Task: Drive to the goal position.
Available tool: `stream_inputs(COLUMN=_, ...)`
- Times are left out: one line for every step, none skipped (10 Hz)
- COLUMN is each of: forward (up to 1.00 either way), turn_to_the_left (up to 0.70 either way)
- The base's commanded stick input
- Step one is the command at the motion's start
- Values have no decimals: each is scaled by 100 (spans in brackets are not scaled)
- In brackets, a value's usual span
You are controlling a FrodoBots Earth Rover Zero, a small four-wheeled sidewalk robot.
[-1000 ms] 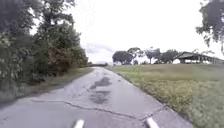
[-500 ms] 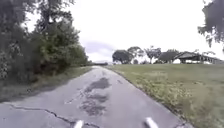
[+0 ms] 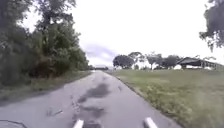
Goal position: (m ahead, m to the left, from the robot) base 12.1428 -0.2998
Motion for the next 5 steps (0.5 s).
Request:
stream_inputs(forward=85, turn_to_the_left=0)
stream_inputs(forward=85, turn_to_the_left=26)
stream_inputs(forward=85, turn_to_the_left=34)
stream_inputs(forward=85, turn_to_the_left=15)
stream_inputs(forward=85, turn_to_the_left=0)
